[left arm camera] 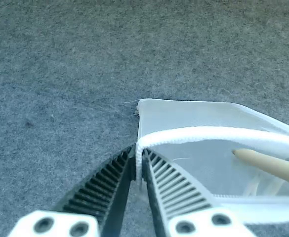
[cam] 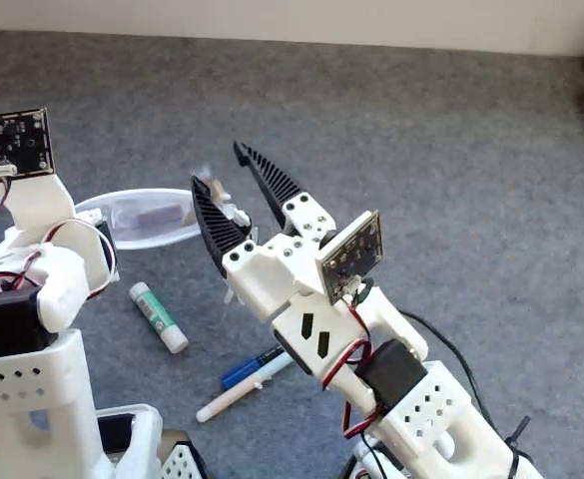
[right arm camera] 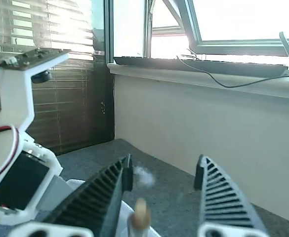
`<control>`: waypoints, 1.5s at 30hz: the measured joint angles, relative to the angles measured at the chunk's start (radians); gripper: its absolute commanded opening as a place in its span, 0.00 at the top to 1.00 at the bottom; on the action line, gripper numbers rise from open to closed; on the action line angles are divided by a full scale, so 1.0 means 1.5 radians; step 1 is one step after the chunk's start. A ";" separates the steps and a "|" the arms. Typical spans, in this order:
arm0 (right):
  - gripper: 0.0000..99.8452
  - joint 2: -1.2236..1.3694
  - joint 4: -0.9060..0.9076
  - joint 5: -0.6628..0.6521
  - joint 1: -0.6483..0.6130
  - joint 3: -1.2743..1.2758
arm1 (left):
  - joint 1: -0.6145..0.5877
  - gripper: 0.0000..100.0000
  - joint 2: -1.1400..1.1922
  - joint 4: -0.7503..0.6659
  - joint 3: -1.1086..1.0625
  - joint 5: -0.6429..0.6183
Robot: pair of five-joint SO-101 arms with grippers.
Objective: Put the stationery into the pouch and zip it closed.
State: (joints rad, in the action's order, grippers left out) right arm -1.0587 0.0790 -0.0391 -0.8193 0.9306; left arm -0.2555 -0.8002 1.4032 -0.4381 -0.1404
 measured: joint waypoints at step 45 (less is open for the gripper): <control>0.84 -0.079 0.349 0.105 0.069 0.018 | 0.000 0.99 0.000 -0.017 -0.017 0.001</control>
State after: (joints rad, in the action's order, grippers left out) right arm -1.1769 0.6022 0.1189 -0.7165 0.9582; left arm -0.2555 -0.8002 1.3771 -0.4641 -0.1389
